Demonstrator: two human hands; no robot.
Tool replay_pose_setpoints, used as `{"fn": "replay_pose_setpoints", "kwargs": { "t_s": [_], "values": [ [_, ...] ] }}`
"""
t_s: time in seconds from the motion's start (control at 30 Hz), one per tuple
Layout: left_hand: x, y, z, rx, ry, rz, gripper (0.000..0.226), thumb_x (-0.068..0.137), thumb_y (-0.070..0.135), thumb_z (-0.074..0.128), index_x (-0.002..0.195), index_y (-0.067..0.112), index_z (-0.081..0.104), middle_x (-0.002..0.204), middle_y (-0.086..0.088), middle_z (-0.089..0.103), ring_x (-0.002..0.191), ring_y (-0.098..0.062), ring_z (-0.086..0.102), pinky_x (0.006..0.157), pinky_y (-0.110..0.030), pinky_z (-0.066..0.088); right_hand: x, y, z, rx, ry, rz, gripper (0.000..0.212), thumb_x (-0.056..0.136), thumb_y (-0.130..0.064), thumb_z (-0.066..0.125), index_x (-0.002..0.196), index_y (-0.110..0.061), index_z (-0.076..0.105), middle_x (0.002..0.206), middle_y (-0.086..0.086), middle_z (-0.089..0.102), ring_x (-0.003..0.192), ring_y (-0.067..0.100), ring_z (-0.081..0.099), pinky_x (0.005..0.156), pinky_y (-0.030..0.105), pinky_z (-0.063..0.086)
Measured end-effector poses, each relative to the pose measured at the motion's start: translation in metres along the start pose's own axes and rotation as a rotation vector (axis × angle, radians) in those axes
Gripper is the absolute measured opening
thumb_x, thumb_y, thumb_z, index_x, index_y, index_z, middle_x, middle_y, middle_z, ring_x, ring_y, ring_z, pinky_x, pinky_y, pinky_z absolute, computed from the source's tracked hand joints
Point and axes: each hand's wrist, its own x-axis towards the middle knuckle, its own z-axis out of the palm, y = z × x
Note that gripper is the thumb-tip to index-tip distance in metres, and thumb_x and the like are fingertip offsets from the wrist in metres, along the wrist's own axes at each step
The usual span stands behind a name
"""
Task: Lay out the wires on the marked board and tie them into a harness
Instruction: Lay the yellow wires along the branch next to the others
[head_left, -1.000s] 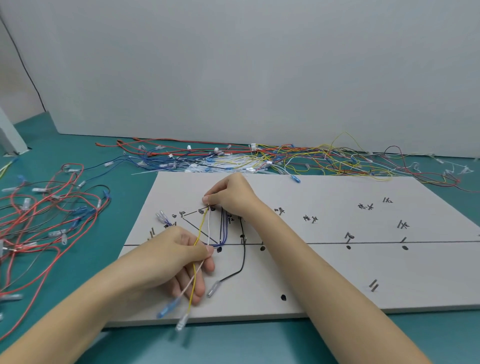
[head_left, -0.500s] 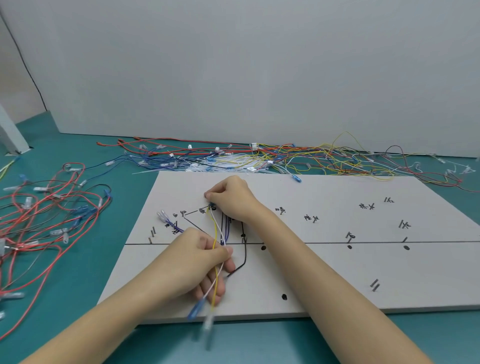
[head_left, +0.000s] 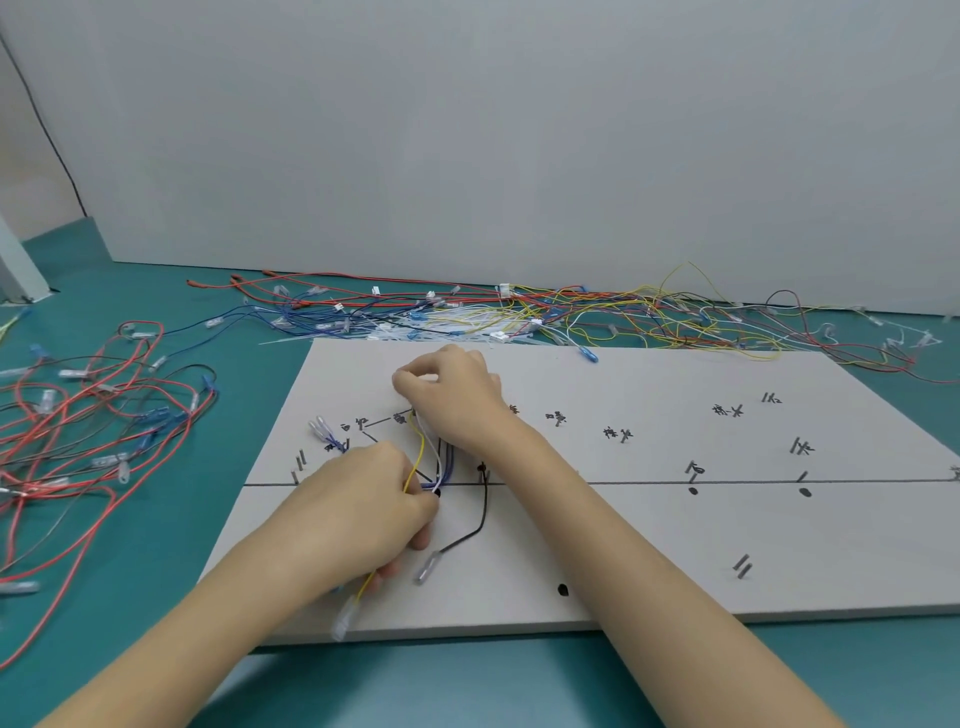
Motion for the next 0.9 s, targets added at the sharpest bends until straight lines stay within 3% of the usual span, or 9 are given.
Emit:
{"fn": "replay_pose_setpoints", "kwargs": {
  "t_s": [0.03, 0.1, 0.2, 0.3, 0.43, 0.53, 0.67, 0.8, 0.9],
  "values": [
    [0.001, -0.001, -0.001, 0.005, -0.002, 0.0, 0.029, 0.084, 0.029, 0.05, 0.06, 0.016, 0.063, 0.044, 0.0, 0.063, 0.038, -0.015, 0.059, 0.056, -0.031, 0.055, -0.002, -0.001, -0.001, -0.033, 0.026, -0.02, 0.022, 0.09, -0.033, 0.051, 0.095, -0.029, 0.072, 0.113, -0.002, 0.061, 0.117, 0.021, 0.037, 0.087, 0.035, 0.027],
    [0.003, -0.003, -0.001, 0.014, -0.002, 0.002, 0.032, 0.085, 0.03, 0.051, 0.058, 0.016, 0.062, 0.045, 0.0, 0.063, 0.038, -0.013, 0.059, 0.055, -0.026, 0.05, -0.006, -0.003, -0.005, -0.033, 0.074, -0.04, 0.021, 0.089, -0.031, 0.052, 0.099, -0.026, 0.071, 0.115, -0.002, 0.06, 0.117, 0.021, 0.041, 0.092, 0.035, 0.031],
    [0.004, -0.007, -0.002, 0.021, 0.0, 0.0, 0.039, 0.087, 0.035, 0.051, 0.054, 0.016, 0.061, 0.046, -0.001, 0.065, 0.039, -0.014, 0.061, 0.062, -0.028, 0.054, -0.017, -0.009, -0.011, 0.05, 0.073, -0.017, 0.007, 0.084, -0.024, 0.06, 0.083, -0.019, 0.064, 0.085, -0.008, 0.062, 0.097, 0.022, 0.056, 0.092, 0.043, 0.045],
    [0.004, -0.009, -0.001, 0.026, 0.011, 0.002, 0.041, 0.088, 0.038, 0.051, 0.055, 0.016, 0.06, 0.047, -0.001, 0.065, 0.041, -0.015, 0.062, 0.064, -0.03, 0.055, -0.029, -0.016, -0.014, 0.01, -0.003, -0.006, 0.015, 0.08, -0.022, 0.065, 0.072, -0.019, 0.052, 0.071, -0.009, 0.055, 0.083, 0.021, 0.058, 0.087, 0.042, 0.049],
    [0.005, -0.01, -0.001, 0.057, 0.022, 0.016, 0.041, 0.089, 0.037, 0.05, 0.056, 0.017, 0.061, 0.046, 0.0, 0.065, 0.045, -0.012, 0.064, 0.066, -0.029, 0.053, -0.045, -0.022, -0.019, -0.104, -0.136, -0.008, 0.013, 0.079, -0.021, 0.067, 0.075, -0.014, 0.057, 0.082, 0.001, 0.062, 0.089, 0.025, 0.06, 0.083, 0.037, 0.047],
    [0.003, -0.01, 0.0, 0.026, 0.015, 0.016, 0.04, 0.09, 0.033, 0.048, 0.056, 0.016, 0.06, 0.047, 0.0, 0.065, 0.041, -0.014, 0.063, 0.059, -0.027, 0.05, -0.052, -0.023, -0.019, -0.117, -0.202, 0.015, 0.004, 0.079, -0.011, 0.065, 0.077, -0.013, 0.063, 0.081, 0.003, 0.064, 0.09, 0.025, 0.062, 0.083, 0.036, 0.049],
    [0.001, -0.012, 0.002, -0.002, 0.028, 0.037, 0.037, 0.094, 0.035, 0.044, 0.062, 0.019, 0.053, 0.047, 0.001, 0.064, 0.039, -0.013, 0.061, 0.05, -0.024, 0.043, -0.053, -0.022, -0.015, -0.04, -0.182, 0.069, 0.019, 0.078, -0.001, 0.059, 0.07, -0.018, 0.065, 0.088, 0.011, 0.07, 0.09, 0.029, 0.066, 0.086, 0.039, 0.054],
    [0.0, -0.016, 0.002, -0.085, 0.021, 0.048, 0.037, 0.096, 0.046, 0.04, 0.069, 0.022, 0.049, 0.051, -0.005, 0.066, 0.041, -0.013, 0.06, 0.048, -0.026, 0.041, -0.051, -0.017, -0.01, 0.009, -0.144, 0.1, 0.025, 0.083, -0.004, 0.058, 0.105, -0.014, 0.063, 0.111, 0.012, 0.066, 0.102, 0.031, 0.063, 0.089, 0.04, 0.053],
    [-0.002, -0.018, -0.002, -0.111, -0.025, 0.048, 0.038, 0.087, 0.056, 0.04, 0.073, 0.022, 0.045, 0.055, -0.01, 0.067, 0.043, -0.018, 0.062, 0.051, -0.027, 0.043, -0.05, -0.015, -0.011, -0.011, -0.137, 0.106, 0.028, 0.083, -0.007, 0.061, 0.11, -0.01, 0.066, 0.11, 0.01, 0.068, 0.1, 0.028, 0.064, 0.083, 0.033, 0.054]
  ]
}}
